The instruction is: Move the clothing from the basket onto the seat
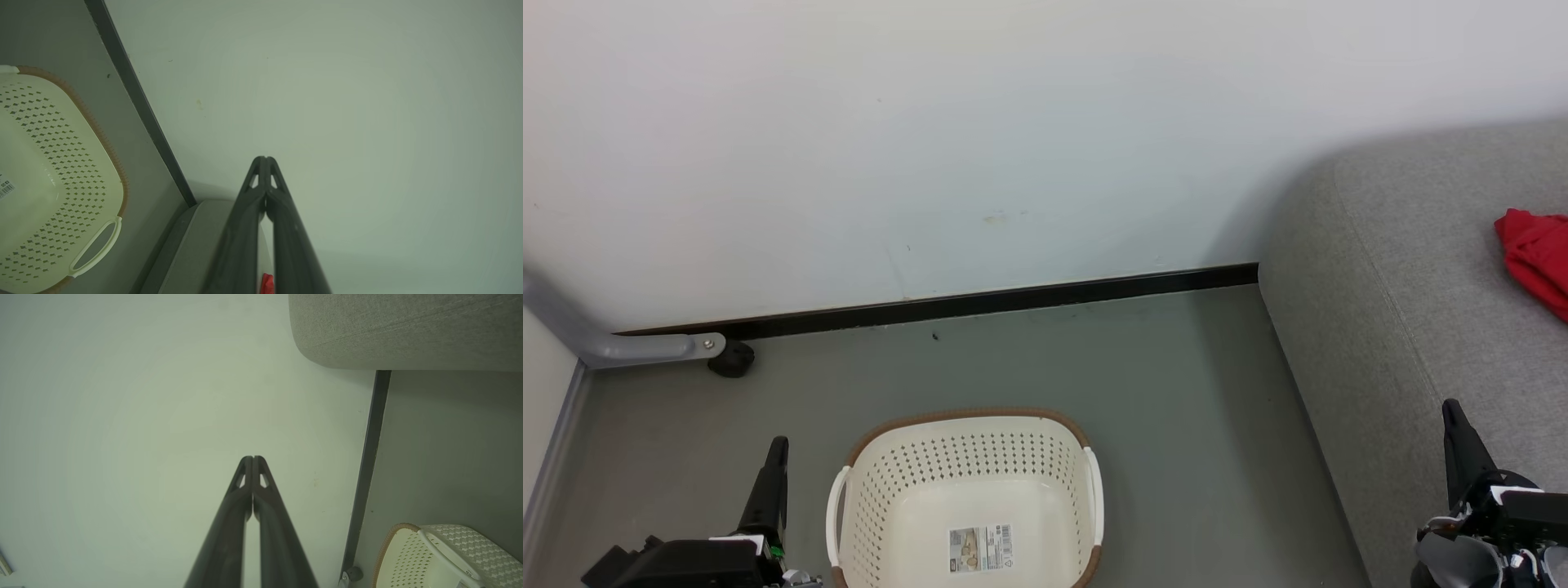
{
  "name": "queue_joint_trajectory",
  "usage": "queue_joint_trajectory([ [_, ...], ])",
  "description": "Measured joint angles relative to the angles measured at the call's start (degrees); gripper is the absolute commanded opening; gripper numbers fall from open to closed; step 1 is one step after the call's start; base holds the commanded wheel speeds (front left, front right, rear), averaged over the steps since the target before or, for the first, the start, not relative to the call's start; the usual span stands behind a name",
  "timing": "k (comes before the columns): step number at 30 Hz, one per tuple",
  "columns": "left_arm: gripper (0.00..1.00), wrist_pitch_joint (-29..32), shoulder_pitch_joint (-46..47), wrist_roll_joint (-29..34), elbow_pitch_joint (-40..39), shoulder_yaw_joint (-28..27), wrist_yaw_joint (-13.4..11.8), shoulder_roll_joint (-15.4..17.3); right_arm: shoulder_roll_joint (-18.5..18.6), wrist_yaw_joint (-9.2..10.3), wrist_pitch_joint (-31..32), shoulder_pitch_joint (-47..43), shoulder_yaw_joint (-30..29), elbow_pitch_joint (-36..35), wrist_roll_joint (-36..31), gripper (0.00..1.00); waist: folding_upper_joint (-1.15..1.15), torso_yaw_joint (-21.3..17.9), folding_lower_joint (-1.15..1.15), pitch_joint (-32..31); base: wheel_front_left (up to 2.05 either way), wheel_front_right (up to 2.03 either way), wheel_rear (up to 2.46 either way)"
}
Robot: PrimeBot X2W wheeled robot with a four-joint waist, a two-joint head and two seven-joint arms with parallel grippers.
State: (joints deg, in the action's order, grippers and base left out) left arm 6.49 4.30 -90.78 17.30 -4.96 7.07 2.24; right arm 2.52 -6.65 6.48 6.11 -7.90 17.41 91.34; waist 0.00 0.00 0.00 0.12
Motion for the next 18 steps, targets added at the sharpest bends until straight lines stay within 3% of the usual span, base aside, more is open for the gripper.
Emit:
queue_joint_trajectory([
  [18, 0.0, 0.0, 0.0, 0.0, -0.01, 0.0, 0.0, 0.0, 0.0, 0.0, 0.01, -0.01, 0.0, 0.0, 0.0, 0.0, 0.0, 0.0, 0.0, 0.0, 0.0, 0.0, 0.0],
])
